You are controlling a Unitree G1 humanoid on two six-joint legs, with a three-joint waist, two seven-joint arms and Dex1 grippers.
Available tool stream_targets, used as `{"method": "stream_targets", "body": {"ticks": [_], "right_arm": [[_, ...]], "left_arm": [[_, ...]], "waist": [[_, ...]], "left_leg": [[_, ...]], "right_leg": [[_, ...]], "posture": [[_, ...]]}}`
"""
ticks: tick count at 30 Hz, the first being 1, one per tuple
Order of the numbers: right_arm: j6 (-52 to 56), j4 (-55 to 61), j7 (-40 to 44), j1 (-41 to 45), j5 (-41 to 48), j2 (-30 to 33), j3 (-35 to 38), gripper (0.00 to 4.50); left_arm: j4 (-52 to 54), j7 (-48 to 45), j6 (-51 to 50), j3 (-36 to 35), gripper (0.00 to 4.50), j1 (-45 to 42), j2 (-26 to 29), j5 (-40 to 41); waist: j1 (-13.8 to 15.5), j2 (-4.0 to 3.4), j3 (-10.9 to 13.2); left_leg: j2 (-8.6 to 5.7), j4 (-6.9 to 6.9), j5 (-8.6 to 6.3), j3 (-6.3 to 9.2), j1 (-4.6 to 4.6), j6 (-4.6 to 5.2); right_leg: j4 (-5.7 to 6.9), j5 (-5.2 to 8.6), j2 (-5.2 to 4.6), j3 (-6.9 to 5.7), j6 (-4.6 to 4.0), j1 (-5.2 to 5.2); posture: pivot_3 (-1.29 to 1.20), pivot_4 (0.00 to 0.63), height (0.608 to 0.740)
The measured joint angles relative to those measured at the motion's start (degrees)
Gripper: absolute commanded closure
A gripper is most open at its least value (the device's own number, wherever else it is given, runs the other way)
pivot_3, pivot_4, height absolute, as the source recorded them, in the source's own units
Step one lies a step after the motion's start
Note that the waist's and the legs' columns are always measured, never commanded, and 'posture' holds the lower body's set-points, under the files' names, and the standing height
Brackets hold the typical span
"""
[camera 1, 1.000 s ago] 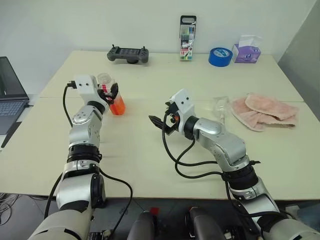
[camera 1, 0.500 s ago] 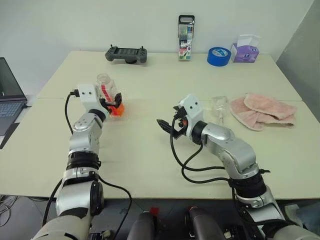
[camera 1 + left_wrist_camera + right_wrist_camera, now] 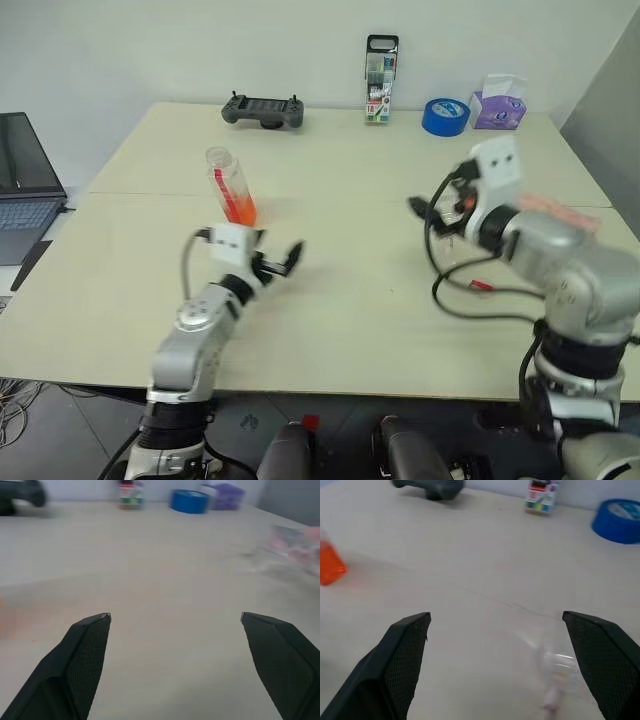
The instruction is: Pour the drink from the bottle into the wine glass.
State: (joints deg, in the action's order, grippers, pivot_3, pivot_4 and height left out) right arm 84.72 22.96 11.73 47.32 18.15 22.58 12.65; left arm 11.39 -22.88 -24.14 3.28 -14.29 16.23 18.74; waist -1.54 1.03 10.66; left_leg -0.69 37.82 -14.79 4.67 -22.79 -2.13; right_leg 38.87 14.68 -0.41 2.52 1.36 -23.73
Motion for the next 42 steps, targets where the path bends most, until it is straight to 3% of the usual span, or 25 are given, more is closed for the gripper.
{"method": "stream_targets", "body": {"ticks": [6,10,16,24,33,36,42], "right_arm": [[7.33,-16.72,0.39,6.26,3.42,3.62,2.81,0.0],[7.33,-32.2,0.85,12.38,7.94,8.45,-1.33,0.0],[7.31,-51.05,5.45,20.24,7.81,9.51,-8.66,0.0],[-2.05,-77.56,13.93,30.62,0.51,9.49,-16.72,0.0],[-11.72,-90.54,24.71,33.58,-8.16,5.19,-23.89,0.0],[-15.04,-92.74,27.0,34.05,-11.06,4.52,-25.21,0.52],[-20.5,-95.92,28.21,34.28,-15.71,3.85,-25.2,2.62]], "left_arm": [[-0.41,-7.51,4.49,8.5,0.02,-2.37,1.23,-4.28],[-0.46,-11.37,7.18,12.81,0.02,-2.2,2.56,-7.3],[-0.41,-11.67,7.52,14.76,0.02,-2.29,0.8,-8.46],[-0.37,-11.12,8.63,14.76,0.02,-1.57,-0.21,-10.14],[0.15,-6.96,8.73,14.36,0.02,0.68,-2.47,-11.72],[0.43,-5.29,8.73,14.32,0.0,1.51,-3.19,-12.37],[2.59,-2.95,8.56,14.18,0.0,3.62,-3.7,-12.82]], "waist": [[-0.28,-0.04,0.02],[-0.46,-0.06,0.03],[-0.33,-0.07,0.04],[-0.34,-0.07,0.04],[-0.35,-0.08,0.05],[-0.32,-0.09,0.05],[-0.33,-0.09,0.05]], "left_leg": [[0.12,-0.1,-0.02,-0.06,-0.03,0.04],[0.12,-0.06,-0.02,-0.18,-0.01,0.07],[0.1,-0.03,-0.02,-0.16,-0.08,0.09],[0.04,-0.02,-0.03,-0.18,-0.08,0.1],[0.06,-0.02,-0.02,-0.16,-0.09,0.1],[0.05,-0.02,-0.02,-0.16,-0.1,0.09],[0.07,-0.02,-0.02,-0.15,-0.09,0.09]], "right_leg": [[0.06,0.01,0.16,0.06,-0.03,-0.1],[0.04,0.02,0.24,0.17,-0.04,-0.1],[0.02,0.02,0.36,0.14,-0.03,-0.11],[0.01,0.02,0.34,0.17,-0.03,-0.11],[0.08,0.01,0.36,0.15,-0.03,-0.16],[0.08,0.01,0.33,0.15,-0.03,-0.17],[0.11,0.01,0.33,0.16,-0.04,-0.2]], "posture": [[0.0,0.15,0.74],[0.0,0.15,0.74],[0.0,0.15,0.74],[0.0,0.15,0.74],[0.0,0.15,0.74],[0.0,0.15,0.74],[0.0,0.15,0.74]]}}
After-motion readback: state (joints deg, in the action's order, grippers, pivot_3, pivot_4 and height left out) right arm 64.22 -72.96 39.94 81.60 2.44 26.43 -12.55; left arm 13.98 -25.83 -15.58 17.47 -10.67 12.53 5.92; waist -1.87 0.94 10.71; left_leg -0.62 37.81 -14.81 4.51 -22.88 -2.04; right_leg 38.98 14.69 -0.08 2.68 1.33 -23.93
